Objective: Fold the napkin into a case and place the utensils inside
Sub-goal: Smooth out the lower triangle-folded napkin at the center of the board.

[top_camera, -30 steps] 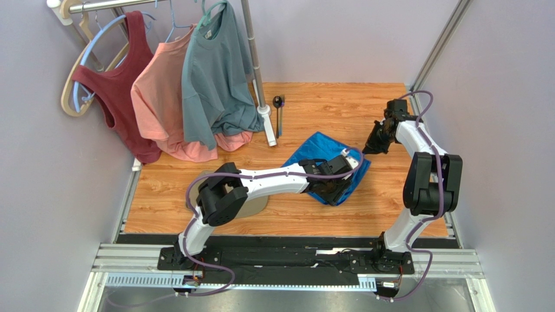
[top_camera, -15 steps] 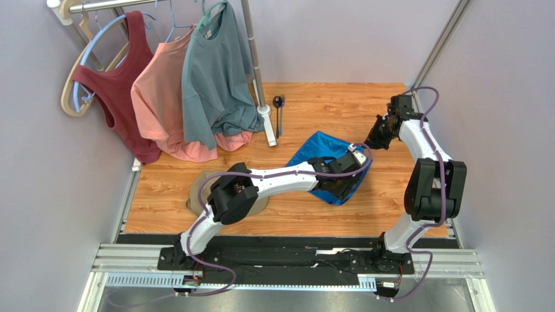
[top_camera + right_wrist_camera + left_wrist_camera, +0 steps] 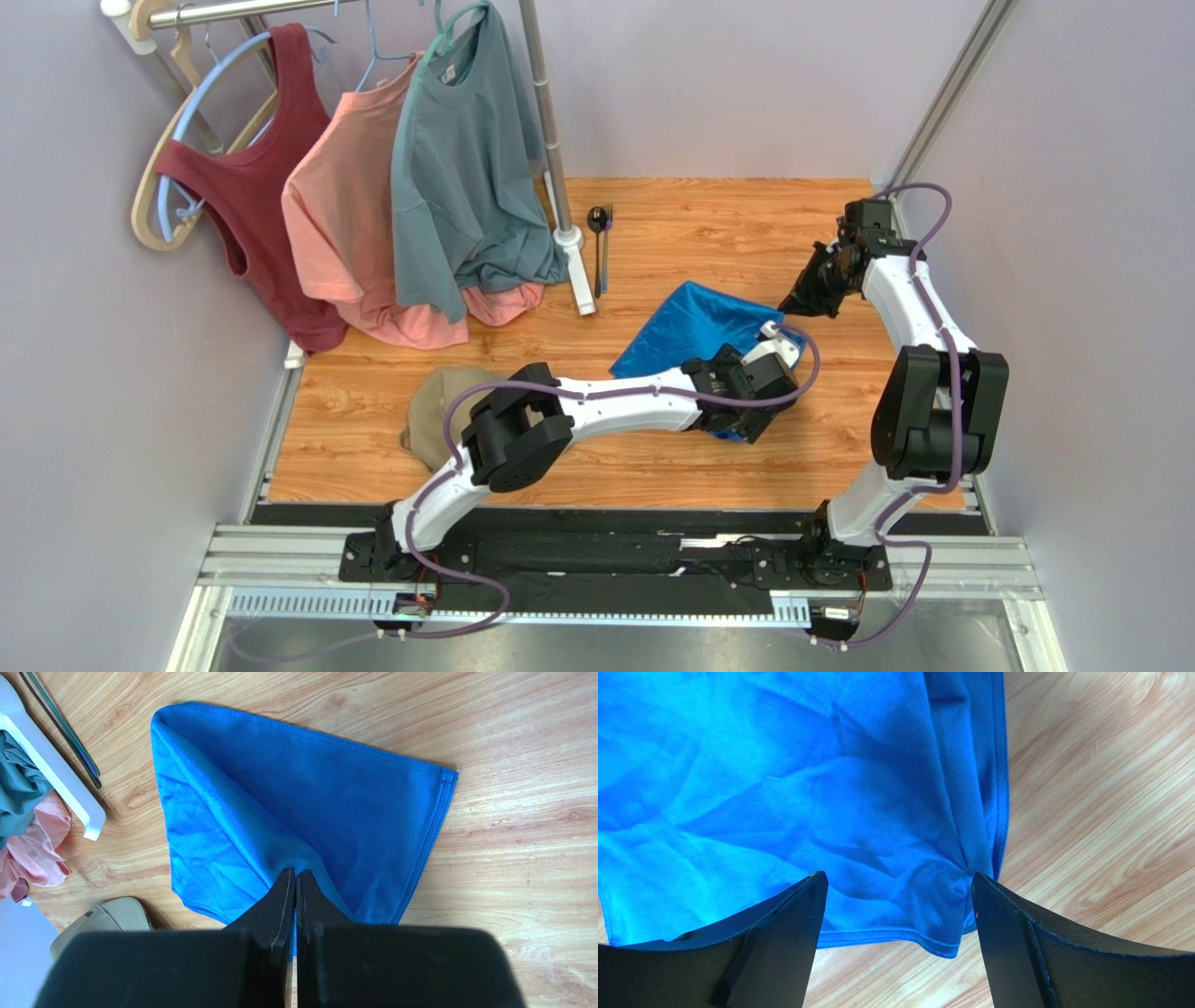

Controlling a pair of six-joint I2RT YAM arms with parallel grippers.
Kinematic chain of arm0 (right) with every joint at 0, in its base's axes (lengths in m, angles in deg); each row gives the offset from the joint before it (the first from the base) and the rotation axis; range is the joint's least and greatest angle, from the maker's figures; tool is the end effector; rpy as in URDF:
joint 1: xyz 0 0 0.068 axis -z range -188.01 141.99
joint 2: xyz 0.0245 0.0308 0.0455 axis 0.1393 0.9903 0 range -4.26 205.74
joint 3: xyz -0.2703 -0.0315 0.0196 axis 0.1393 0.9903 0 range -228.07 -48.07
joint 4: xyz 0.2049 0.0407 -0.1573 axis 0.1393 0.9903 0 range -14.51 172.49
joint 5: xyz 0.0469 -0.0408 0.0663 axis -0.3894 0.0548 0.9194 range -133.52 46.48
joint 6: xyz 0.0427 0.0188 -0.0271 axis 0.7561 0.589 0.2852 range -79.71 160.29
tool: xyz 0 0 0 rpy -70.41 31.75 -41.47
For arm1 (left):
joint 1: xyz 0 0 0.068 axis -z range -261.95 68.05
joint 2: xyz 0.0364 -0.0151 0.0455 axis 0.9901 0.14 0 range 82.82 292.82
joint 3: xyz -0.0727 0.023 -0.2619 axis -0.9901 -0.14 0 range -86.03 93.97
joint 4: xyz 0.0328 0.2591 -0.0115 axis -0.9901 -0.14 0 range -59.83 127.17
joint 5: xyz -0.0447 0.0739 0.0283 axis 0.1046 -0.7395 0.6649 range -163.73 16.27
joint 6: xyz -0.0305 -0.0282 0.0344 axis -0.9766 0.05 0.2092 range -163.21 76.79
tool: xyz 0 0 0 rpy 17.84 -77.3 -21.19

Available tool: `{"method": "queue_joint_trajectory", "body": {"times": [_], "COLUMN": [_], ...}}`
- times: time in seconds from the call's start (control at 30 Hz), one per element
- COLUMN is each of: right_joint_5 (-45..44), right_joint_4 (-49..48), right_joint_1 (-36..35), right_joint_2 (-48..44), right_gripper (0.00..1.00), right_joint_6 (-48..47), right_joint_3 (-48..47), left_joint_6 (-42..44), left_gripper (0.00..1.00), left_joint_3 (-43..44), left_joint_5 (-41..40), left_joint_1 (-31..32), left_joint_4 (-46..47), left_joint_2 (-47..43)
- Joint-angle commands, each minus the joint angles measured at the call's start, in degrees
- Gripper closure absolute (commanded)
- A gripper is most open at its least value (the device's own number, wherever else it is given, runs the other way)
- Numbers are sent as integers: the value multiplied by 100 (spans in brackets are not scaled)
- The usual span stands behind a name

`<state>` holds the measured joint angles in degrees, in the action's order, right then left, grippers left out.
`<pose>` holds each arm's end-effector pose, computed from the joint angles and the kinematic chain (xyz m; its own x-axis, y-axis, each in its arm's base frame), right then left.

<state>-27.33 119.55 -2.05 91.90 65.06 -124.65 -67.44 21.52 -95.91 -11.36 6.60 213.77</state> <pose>0.3464 -0.0261 0.2534 -0.8190 0.4900 -0.2985 0.3520 0.8399 0.4130 0.1803 -0.4714 0.1842 -0.5733 0.4834 -0.6616 0.6189 0.7846 0.0370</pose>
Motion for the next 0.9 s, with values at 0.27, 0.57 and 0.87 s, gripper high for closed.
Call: {"method": "queue_joint_trajectory", "body": {"times": [0.27,0.57,0.87], "right_joint_5": [78,52,-1], "right_joint_4": [174,182,174], "right_joint_1": [28,20,28], "right_joint_2": [-335,-308,-264], "right_gripper": [100,100,100], "right_joint_6": [106,63,27], "right_joint_3": [-437,-402,-393], "left_joint_6": [208,427,323], "left_gripper": [9,8,5], "left_joint_3": [785,882,505], "left_joint_5": [-665,-499,-296], "left_joint_1": [131,166,254], "left_joint_4": [201,384,657], "left_joint_2": [448,537,116]}}
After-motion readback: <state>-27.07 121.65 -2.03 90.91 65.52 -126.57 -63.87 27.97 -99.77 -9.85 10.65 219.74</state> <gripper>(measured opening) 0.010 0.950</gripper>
